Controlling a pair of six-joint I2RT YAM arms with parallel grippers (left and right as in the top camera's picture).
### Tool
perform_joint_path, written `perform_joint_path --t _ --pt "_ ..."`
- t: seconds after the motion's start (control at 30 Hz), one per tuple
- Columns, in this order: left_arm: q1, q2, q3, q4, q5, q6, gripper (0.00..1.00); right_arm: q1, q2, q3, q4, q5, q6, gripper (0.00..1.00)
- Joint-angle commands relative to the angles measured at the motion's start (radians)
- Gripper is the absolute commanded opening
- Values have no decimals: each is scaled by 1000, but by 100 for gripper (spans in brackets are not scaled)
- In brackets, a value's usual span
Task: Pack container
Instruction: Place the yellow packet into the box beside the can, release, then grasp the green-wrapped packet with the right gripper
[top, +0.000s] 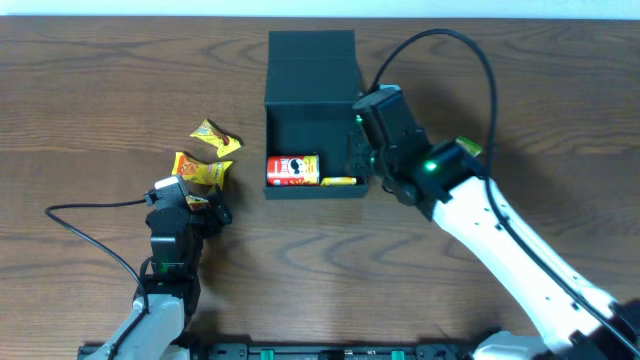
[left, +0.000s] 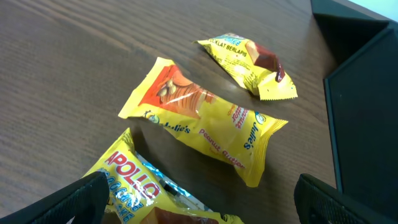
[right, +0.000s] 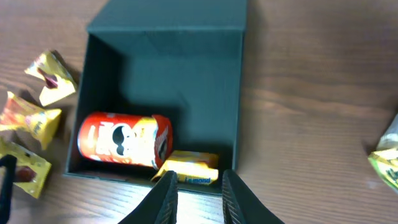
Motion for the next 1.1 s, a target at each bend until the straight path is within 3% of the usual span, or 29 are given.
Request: perform_joint_path --t 0.0,0.4,0.6,0.77,0.93,1.07 --pt "-5 4 23 -4 4 -8 96 17 64 11 14 11 -11 24" --pt "-5 4 23 -10 4 -8 96 17 82 11 14 10 -18 32" --pt "-5 -5 23 43 3 -12 97 8 79 11 93 40 -160 56" --pt "-5 -7 33 37 -62 -11 98 -89 49 11 34 187 -46 62" --pt "-5 -7 34 23 -68 -11 98 -248 68 7 -36 162 -36 74" --pt "-5 -7 34 24 -66 -13 98 -311 126 -11 -56 168 19 72"
